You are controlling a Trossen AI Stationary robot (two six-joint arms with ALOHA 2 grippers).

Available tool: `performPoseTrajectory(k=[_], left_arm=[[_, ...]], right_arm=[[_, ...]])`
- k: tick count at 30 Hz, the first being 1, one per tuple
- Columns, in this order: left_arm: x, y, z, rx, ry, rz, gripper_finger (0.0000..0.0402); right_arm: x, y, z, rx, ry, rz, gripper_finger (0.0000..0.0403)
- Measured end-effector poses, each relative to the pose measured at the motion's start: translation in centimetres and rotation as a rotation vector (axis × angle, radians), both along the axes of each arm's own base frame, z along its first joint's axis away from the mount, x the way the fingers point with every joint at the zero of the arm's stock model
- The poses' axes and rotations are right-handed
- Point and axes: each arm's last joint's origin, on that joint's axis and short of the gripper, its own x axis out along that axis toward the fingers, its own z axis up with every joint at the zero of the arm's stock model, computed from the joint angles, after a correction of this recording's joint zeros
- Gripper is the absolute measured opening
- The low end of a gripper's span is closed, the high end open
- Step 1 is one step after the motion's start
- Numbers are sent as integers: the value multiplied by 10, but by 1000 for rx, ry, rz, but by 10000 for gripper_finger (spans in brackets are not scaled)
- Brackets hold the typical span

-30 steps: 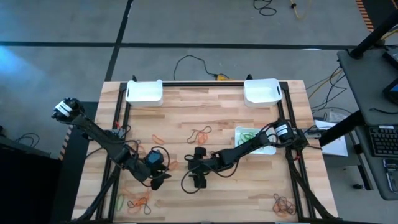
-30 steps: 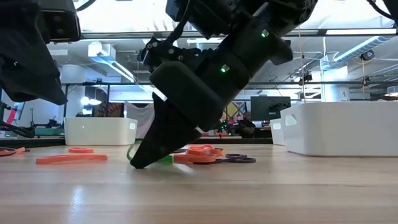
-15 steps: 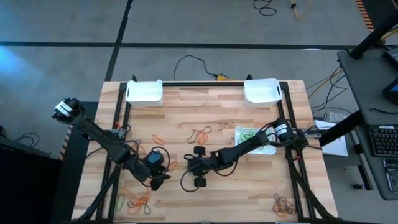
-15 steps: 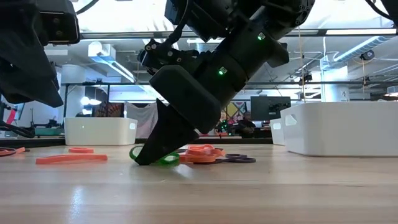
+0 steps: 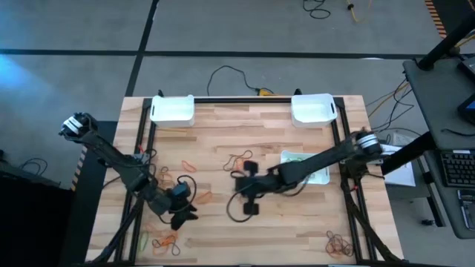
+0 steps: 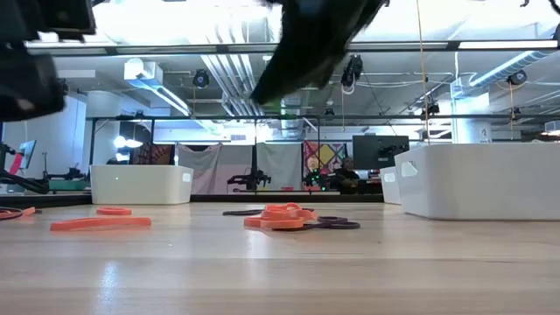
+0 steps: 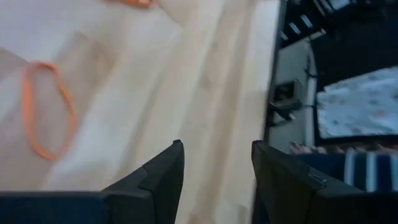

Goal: Sort rubber bands into baskets
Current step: Put the green rubber band into the bottom white bin

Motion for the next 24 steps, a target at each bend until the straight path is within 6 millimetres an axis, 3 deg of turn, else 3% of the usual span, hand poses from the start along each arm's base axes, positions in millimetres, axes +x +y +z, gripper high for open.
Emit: performPoseTrajectory(k=[5,9,12,17,24], left_arm=[[-14,-13,2,-53,24,-45,161],[-25,-23,-2,-77,79,-62,157],[-33,-28,-6,-85,123,-68,157],[-39,-31,-6,-104,154,-89,157],[-46,-31,0,-150,302,-202,157]], right_arm=[[-52,-16,50,-7,70,-110,9],[-95,-32,59,-1,165,-306,9],[-126,-41,55,66,227,-458,9],[-167,-53,30,193,247,-702,9],[-207,-65,-4,345,231,-972,9]])
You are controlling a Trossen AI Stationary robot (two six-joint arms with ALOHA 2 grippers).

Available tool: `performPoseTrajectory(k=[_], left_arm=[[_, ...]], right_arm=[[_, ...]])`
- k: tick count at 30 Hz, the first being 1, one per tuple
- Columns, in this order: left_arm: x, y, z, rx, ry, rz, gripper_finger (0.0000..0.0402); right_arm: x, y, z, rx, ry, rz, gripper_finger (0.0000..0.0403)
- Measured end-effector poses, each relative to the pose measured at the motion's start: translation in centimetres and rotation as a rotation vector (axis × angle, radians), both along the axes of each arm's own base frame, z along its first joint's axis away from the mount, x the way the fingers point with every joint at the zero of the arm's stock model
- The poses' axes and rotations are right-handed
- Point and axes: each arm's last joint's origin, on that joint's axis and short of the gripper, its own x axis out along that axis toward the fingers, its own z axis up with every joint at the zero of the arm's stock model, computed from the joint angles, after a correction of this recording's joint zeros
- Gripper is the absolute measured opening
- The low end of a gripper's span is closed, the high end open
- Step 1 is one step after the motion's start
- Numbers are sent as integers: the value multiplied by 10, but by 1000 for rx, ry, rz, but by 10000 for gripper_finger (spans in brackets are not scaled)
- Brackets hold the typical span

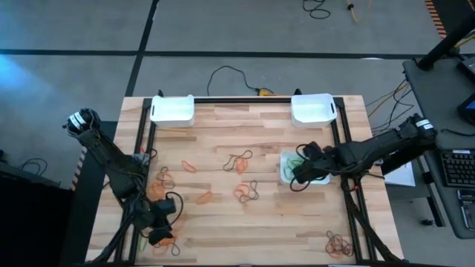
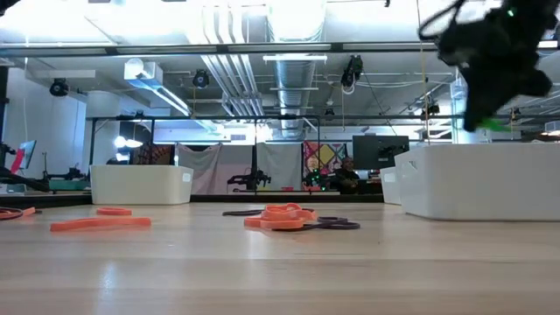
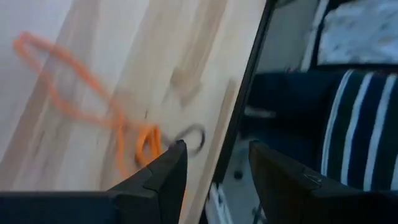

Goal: Sort rubber bands into baskets
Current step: Put the green rubber band into the bottom white bin

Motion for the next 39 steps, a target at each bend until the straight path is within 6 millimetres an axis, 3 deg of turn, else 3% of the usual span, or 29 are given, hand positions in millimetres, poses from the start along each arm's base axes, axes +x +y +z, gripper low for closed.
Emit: performPoseTrajectory(k=[5,14,21,25,30,39], left_arm=[[-3,-1,19,78,99,-65,157],[-9,-8,30,171,151,-120,157],[-15,-12,23,197,168,-84,157],[-17,-15,27,195,181,-79,157],[-25,-25,18,181,295,-132,162],[-24,-43,-18,239,521,-141,163]], right_arm=[[-13,-4,-24,35,-5,-133,9],[-8,-10,-61,61,-7,-220,16],[-4,-13,-70,64,77,-232,107],[0,-13,-58,52,99,-204,169],[6,-11,-21,22,151,-145,224],[24,-3,50,-61,-4,-43,253]])
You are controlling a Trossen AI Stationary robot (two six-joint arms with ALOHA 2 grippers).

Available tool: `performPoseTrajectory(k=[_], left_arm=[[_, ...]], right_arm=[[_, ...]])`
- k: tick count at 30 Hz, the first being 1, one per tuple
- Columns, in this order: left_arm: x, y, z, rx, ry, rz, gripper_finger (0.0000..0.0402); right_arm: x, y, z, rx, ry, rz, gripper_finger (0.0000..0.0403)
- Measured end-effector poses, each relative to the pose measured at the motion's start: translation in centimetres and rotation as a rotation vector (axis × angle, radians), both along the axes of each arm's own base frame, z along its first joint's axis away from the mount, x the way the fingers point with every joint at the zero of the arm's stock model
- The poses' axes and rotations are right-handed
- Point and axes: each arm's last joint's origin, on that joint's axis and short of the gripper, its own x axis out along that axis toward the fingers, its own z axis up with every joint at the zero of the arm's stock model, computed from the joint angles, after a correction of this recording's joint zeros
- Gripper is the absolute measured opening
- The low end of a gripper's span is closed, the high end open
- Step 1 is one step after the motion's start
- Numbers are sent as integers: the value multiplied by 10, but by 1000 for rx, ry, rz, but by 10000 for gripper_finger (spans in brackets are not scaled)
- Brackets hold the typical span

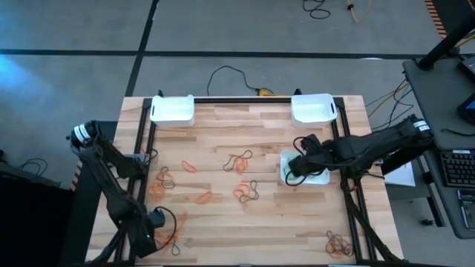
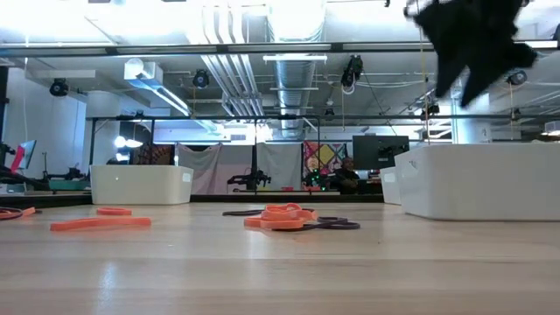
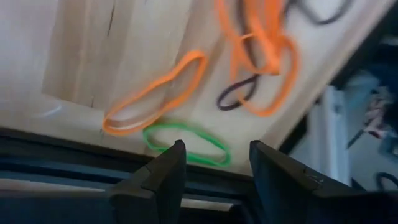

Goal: Sort rubber bands into baskets
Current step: Put the green rubber band into the bottom white bin

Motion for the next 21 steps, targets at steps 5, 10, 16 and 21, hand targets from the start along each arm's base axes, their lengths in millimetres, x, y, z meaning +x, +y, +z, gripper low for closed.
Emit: performPoseTrajectory(k=[5,10,16,21], left_arm=[[6,-7,-19,14,87,-21,153],[10,-8,-36,58,169,-22,150],[15,-9,-49,86,248,-1,148],[15,-11,-55,103,275,4,125]], right_arm=[[6,7,36,-86,-135,38,248],[15,13,58,-141,-192,82,247],[32,19,64,-161,-171,129,247],[46,24,61,-162,-134,161,247]])
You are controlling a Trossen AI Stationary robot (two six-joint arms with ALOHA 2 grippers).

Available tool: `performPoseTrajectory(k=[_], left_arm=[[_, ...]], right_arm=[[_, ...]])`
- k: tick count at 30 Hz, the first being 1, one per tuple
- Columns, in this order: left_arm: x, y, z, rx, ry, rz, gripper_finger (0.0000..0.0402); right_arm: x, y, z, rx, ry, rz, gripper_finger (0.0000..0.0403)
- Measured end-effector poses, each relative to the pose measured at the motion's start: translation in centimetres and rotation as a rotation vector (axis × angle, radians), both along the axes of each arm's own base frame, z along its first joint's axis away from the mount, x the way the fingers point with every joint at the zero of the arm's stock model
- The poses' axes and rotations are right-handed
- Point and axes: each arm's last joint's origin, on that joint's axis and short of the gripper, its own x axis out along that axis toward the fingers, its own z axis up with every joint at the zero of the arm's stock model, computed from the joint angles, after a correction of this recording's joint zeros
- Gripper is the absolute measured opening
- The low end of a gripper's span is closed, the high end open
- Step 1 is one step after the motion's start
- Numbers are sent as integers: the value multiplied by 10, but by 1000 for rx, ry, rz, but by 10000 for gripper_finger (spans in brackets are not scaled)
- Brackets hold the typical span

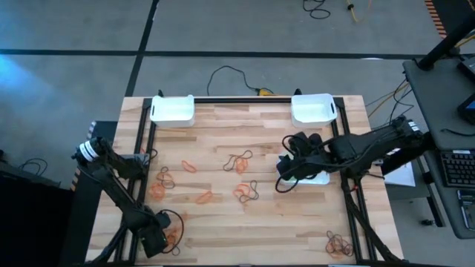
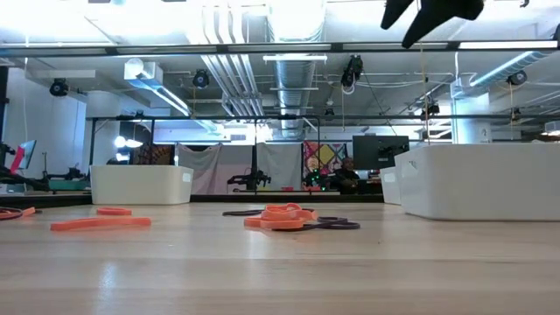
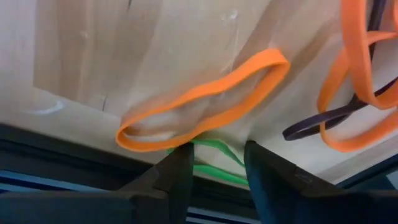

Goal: Sort rubber bands into baskets
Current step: Put the green rubber band into the bottom white bin

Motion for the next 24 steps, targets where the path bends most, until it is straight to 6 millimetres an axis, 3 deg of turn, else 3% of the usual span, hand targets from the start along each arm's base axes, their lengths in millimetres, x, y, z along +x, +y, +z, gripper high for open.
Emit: performPoseTrajectory(k=[7,11,15,19,24], left_arm=[[0,0,1,-6,-21,-9,15],[-1,2,11,-6,-42,-6,7],[7,2,54,-38,-127,-32,1],[22,17,93,7,-313,-59,0],[67,48,106,91,-628,-56,0]], right_arm=[[9,4,1,-2,26,43,247],[7,5,8,-6,12,73,247],[5,9,12,-25,0,131,247],[14,15,10,-81,8,231,247],[44,28,-5,-203,16,417,247]])
